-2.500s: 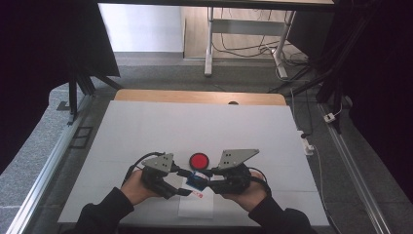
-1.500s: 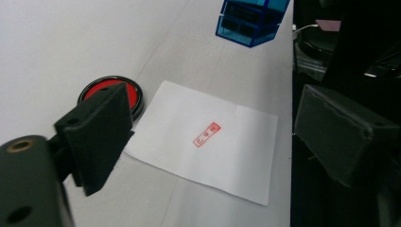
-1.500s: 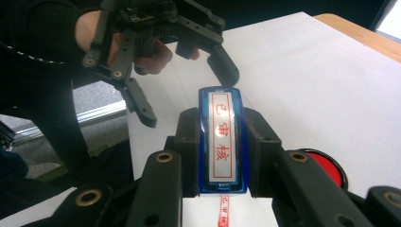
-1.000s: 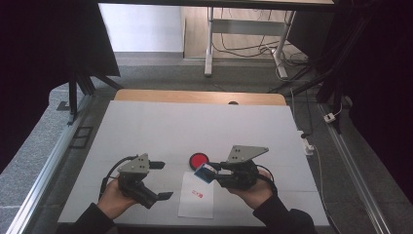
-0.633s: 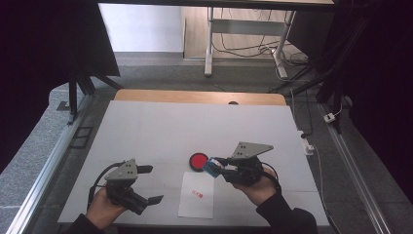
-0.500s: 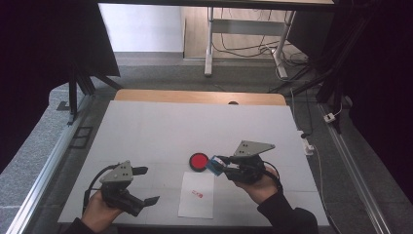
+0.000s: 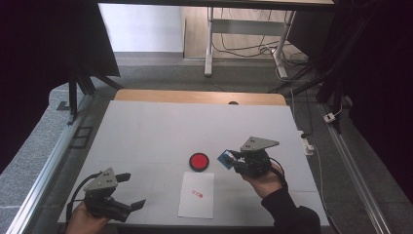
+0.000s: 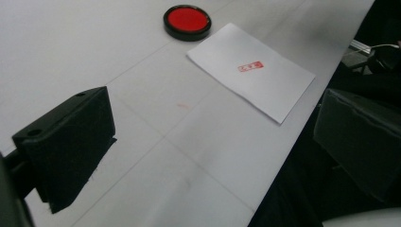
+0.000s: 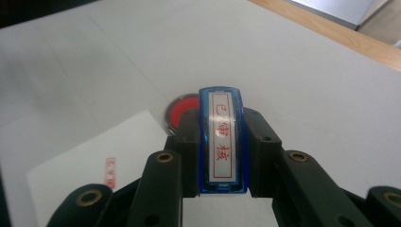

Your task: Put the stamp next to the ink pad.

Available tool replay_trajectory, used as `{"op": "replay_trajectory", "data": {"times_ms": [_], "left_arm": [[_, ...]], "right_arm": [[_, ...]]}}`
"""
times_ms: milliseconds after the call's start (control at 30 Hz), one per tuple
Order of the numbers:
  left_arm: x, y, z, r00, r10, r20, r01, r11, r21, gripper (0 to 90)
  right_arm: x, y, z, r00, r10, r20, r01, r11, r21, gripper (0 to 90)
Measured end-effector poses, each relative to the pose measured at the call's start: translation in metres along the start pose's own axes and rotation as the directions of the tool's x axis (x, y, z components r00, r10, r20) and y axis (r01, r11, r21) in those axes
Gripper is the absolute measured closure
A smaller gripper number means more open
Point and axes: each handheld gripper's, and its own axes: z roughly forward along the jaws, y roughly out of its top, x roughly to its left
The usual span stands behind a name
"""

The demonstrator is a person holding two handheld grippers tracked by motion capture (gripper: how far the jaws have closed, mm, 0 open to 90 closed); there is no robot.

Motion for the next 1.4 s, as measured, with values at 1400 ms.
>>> {"op": "replay_trajectory", "data": {"times_ms": [1400], "left_arm": [[0.009, -0.024, -0.019, 0.9903, -0.099, -0.098, 0.104, 0.9934, 0.048, 0.0]], "right_arm": [[-0.028, -0.041, 0.05, 0.9956, 0.023, 0.091, -0.039, 0.982, 0.185, 62.5]]}}
